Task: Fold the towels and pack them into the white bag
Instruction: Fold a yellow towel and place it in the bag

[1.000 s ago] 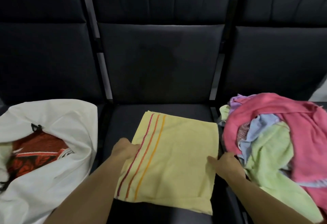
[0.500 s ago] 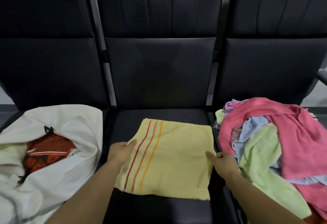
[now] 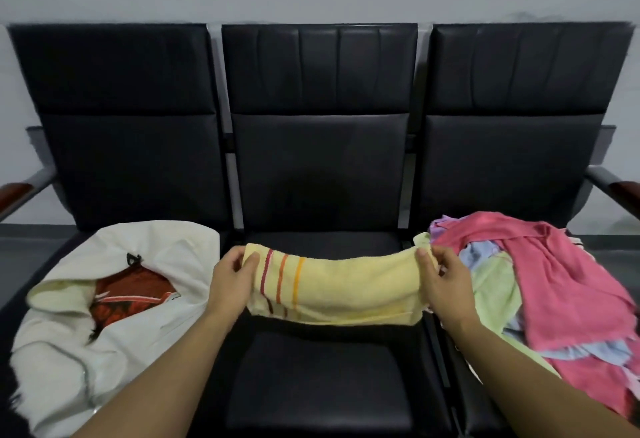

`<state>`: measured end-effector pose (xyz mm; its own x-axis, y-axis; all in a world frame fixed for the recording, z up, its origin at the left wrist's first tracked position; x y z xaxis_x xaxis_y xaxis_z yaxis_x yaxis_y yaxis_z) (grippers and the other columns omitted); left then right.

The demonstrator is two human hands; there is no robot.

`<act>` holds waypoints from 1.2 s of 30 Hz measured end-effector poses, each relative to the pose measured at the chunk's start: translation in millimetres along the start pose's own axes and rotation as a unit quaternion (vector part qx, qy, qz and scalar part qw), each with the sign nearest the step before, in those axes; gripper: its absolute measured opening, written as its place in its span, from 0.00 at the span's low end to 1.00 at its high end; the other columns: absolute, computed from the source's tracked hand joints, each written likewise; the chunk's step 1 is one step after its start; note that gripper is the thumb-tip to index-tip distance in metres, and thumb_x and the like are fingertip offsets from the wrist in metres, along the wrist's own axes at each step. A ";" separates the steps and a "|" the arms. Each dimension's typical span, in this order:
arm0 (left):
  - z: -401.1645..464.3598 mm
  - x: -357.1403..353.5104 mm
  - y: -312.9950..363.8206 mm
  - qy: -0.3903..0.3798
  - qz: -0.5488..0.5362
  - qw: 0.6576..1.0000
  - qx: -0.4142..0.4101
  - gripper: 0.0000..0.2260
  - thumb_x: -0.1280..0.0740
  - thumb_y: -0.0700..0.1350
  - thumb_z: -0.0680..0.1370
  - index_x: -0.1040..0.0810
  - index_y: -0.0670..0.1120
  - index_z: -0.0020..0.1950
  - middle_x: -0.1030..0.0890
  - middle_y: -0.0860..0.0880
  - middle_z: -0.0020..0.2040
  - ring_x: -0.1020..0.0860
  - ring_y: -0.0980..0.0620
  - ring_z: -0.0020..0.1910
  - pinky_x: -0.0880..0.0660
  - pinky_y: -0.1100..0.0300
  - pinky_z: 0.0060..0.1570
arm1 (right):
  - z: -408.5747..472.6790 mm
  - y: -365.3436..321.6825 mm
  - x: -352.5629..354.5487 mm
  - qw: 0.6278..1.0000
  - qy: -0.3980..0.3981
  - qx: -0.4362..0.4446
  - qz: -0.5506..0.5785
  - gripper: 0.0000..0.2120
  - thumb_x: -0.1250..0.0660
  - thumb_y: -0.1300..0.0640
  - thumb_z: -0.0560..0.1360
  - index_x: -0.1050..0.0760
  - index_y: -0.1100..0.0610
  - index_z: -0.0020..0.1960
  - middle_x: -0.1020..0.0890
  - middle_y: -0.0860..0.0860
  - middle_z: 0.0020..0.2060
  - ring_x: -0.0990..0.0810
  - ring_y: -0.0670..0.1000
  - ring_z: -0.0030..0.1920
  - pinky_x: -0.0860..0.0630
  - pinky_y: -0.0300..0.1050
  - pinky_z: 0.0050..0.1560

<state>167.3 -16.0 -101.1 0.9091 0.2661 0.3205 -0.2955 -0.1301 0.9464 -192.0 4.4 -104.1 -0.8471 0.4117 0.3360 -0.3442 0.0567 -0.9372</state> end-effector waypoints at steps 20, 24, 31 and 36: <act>9.2 -10.0 -128.1 -0.078 0.492 0.861 0.099 0.24 0.37 0.46 0.79 0.34 0.45 0.74 0.30 0.40 0.69 0.30 0.41 0.67 0.33 0.51 0.68 | -14.3 102.7 -66.5 0.910 -0.322 -0.039 -0.259 0.11 0.27 0.57 0.74 0.22 0.41 0.48 0.18 0.43 0.47 0.19 0.46 0.49 0.24 0.37 0.54; 7.4 -33.5 -119.8 -0.186 0.488 0.844 -0.122 0.25 0.38 0.42 0.77 0.29 0.52 0.75 0.36 0.48 0.77 0.39 0.47 0.76 0.41 0.55 0.76 | -37.1 107.5 -95.3 0.813 -0.456 0.056 -0.359 0.18 0.27 0.51 0.75 0.23 0.44 0.64 0.27 0.41 0.60 0.30 0.43 0.61 0.35 0.29 0.61; -6.1 -34.8 -115.5 -0.397 0.568 0.712 -0.115 0.27 0.36 0.44 0.77 0.35 0.57 0.76 0.31 0.52 0.70 0.35 0.49 0.70 0.42 0.53 0.74 | -47.6 104.8 -99.4 0.780 -0.482 0.159 -0.366 0.07 0.30 0.44 0.74 0.28 0.40 0.43 0.25 0.38 0.48 0.29 0.43 0.54 0.29 0.39 0.59; -12.6 -8.6 -111.2 -0.384 0.622 0.675 -0.096 0.15 0.45 0.52 0.80 0.21 0.52 0.57 0.29 0.53 0.57 0.35 0.51 0.60 0.40 0.50 0.64 | -42.5 92.0 -80.7 0.770 -0.436 0.243 -0.398 0.05 0.36 0.48 0.78 0.26 0.47 0.52 0.27 0.43 0.46 0.25 0.49 0.52 0.34 0.40 0.49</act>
<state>188.6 8.2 -208.6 -0.2169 -0.5190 0.8268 -0.9363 0.3503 -0.0257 -138.1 15.1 -221.4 -0.1664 -0.3571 0.9191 -0.8262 -0.4583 -0.3277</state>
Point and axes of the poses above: each hand's wrist, its own z-axis towards the middle knuckle, its own x-axis out of the back of the hand, y = z × x, the point moved 3 cm from there along z, towards the middle knuckle
